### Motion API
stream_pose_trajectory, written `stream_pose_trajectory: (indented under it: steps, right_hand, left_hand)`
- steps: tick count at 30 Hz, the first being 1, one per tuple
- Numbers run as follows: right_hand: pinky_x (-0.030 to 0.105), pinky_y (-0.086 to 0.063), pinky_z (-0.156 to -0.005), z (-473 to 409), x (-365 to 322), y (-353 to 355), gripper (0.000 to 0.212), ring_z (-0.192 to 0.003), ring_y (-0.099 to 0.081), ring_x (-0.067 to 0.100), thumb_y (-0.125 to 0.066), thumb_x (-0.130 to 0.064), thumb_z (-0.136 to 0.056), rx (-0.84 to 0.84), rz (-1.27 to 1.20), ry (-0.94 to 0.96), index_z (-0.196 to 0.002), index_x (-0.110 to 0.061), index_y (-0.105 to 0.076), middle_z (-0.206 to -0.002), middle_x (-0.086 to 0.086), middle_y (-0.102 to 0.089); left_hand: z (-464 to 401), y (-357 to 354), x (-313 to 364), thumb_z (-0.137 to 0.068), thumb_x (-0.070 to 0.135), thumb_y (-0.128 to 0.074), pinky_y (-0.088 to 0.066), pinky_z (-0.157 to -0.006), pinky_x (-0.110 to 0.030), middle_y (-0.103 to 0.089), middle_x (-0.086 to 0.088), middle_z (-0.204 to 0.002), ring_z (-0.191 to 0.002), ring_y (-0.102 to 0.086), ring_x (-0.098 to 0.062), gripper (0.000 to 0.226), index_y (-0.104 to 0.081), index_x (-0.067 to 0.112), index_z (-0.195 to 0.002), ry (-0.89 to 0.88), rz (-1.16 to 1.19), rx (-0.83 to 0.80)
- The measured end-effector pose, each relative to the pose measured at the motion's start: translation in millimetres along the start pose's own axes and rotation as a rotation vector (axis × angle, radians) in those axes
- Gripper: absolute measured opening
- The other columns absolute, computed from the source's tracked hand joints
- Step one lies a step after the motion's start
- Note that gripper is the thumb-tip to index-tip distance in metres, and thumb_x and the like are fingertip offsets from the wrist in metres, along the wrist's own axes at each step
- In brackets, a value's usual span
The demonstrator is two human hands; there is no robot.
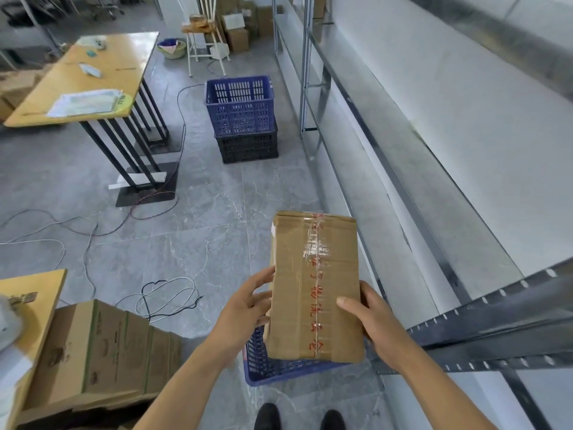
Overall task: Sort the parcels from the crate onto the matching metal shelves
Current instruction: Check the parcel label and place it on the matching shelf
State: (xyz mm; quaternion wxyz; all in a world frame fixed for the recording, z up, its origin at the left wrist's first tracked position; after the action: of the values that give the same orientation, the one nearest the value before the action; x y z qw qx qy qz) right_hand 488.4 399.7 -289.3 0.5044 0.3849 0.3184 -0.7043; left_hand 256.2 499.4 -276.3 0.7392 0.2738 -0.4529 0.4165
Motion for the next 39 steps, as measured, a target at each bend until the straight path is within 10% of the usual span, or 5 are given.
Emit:
stream_pose_trajectory:
  steps: [5, 13, 22, 30, 39]
  right_hand:
    - [0.044, -0.058, -0.092, 3.0, 8.4, 3.7, 0.032, -0.111, -0.075, 0.025, -0.065, -0.019, -0.099, 0.048, -0.140, -0.002, -0.131, -0.020, -0.064, -0.122, 0.006, -0.078]
    - [0.040, -0.053, -0.095, 12.1, 13.7, -3.8, 0.067, -0.117, -0.069, 0.023, -0.072, -0.026, -0.086, 0.077, -0.161, 0.116, -0.143, -0.053, -0.052, -0.128, 0.002, -0.073]
    - [0.006, -0.044, -0.079, 9.6, -9.0, -22.7, 0.024, -0.101, -0.061, -0.019, -0.049, -0.030, -0.109, 0.216, 0.138, 0.153, -0.102, -0.048, -0.063, -0.112, -0.017, -0.063]
    - [0.037, -0.050, -0.096, 9.1, 6.1, -25.9, 0.041, -0.119, -0.065, 0.023, -0.035, -0.061, -0.106, 0.159, 0.166, 0.081, -0.110, -0.030, -0.061, -0.119, 0.001, -0.068]
    - [0.049, -0.052, -0.108, 10.1, -11.1, -19.7, 0.070, -0.114, -0.071, 0.006, -0.045, -0.074, -0.093, 0.059, 0.117, 0.118, -0.156, -0.054, -0.025, -0.131, -0.023, -0.067]
  left_hand:
    - [4.8, 2.8, -8.3, -0.093, 0.028, -0.077, -0.052, -0.100, -0.025, -0.066, 0.031, -0.130, -0.132, -0.057, -0.002, 0.052, -0.056, 0.047, -0.136, -0.085, -0.100, 0.050]
    - [12.0, 17.9, -6.7, -0.022, 0.062, -0.101, -0.037, -0.121, -0.045, -0.046, 0.016, -0.154, -0.141, -0.050, -0.013, 0.174, 0.001, 0.045, -0.162, 0.061, -0.006, -0.028]
    - [27.6, 27.7, 2.1, -0.052, 0.036, -0.097, -0.062, -0.089, -0.030, -0.071, 0.007, -0.134, -0.113, -0.073, -0.010, 0.097, -0.054, 0.041, -0.139, -0.003, 0.110, 0.000]
    - [31.4, 30.4, -4.7, -0.066, 0.025, -0.095, -0.056, -0.105, -0.048, -0.073, 0.011, -0.132, -0.121, -0.070, -0.015, 0.109, -0.034, 0.056, -0.150, 0.026, 0.035, -0.103]
    - [38.1, 31.8, -16.2, -0.080, 0.002, -0.085, -0.058, -0.102, -0.048, -0.060, 0.034, -0.138, -0.131, -0.059, -0.002, 0.118, -0.020, 0.076, -0.145, 0.069, -0.087, -0.278]
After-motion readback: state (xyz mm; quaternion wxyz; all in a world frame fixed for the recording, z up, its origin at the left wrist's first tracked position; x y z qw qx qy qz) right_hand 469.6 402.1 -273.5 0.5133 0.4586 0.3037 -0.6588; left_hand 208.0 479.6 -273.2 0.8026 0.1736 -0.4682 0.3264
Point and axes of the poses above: each hand's wrist, its own z-axis away from the middle knuckle, its own y-axis out of the back of the hand, x = y × z, the point moved 2 cm from there along -z, towards the middle knuckle
